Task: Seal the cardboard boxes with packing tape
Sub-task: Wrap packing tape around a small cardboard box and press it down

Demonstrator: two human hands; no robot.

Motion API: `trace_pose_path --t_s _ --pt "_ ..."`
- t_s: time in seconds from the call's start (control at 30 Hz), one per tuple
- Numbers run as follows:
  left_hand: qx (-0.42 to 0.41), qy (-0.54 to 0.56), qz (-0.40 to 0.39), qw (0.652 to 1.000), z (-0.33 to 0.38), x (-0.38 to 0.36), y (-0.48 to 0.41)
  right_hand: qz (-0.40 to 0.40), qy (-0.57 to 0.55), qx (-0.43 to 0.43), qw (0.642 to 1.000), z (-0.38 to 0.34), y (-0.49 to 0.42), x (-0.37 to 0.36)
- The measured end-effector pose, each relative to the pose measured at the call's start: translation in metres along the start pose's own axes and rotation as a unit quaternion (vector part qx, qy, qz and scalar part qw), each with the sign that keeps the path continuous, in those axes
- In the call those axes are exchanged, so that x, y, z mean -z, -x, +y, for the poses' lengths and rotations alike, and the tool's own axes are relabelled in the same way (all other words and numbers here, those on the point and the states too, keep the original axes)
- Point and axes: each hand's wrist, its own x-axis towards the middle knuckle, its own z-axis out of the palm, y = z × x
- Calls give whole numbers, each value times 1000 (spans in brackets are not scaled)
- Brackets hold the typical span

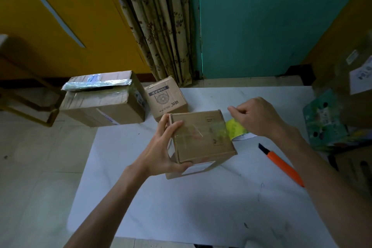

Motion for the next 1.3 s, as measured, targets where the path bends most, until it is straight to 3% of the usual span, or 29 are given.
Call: trace_pose_path --t_s 0.17,0.27,0.4,0.6,0.73,0.87,0.93,1.03,1.13,1.3 --pt "-13 -14 -15 1000 -5 5 3 -36 87 -2 996 13 5 2" --pt "-25 -13 4 1000 -18 12 19 -21 134 -57 989 37 10 6" --pt "-6 -23 -4 1000 -21 19 28 -45 100 -96 989 50 15 -23" --pt "86 -89 -87 988 -42 38 48 -47 75 -123 988 28 14 -83" --pt "168 -163 -146 961 -22 50 42 -39 51 -128 990 25 20 -96" --pt "254 -273 -214 903 41 52 13 -14 48 -150 987 32 24 -90" --pt "225 -259 -188 920 77 37 -10 -15 44 -162 986 37 25 -95" --pt "110 -248 -107 956 103 -12 -44 -39 -9 -196 980 44 31 -113" --pt "96 -299 -80 946 95 -50 -59 -66 -49 -231 969 46 40 -125" --pt "80 -314 -73 943 55 -38 -44 6 -119 -247 962 33 44 -136"
